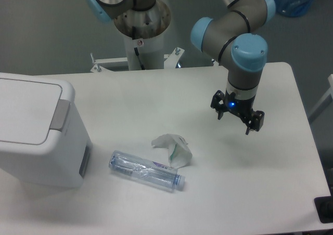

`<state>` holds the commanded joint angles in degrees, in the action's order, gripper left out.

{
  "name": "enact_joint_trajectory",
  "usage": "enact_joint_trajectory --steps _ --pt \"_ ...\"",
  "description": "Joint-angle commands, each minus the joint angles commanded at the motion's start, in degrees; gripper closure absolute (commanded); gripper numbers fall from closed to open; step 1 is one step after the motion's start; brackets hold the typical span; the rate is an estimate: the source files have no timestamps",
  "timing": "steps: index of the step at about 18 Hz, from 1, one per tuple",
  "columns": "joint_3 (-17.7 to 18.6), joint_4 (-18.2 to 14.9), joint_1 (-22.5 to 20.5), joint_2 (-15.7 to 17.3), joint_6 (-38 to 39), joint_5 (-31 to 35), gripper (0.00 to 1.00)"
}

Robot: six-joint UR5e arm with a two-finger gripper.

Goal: Open the trash can

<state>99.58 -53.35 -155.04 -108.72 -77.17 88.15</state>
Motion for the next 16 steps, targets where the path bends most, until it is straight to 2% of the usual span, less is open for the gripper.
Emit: enact_joint_trajectory --steps 9,12,16 --pt "0.52 0.44 -0.26 0.26 1.31 -2.28 0.0" --pt "0.88 0.53 -0.18 0.79 5.96 -6.31 0.0" --pt "0.97 0.44 0.35 3.86 13.94 -10.19 0.0"
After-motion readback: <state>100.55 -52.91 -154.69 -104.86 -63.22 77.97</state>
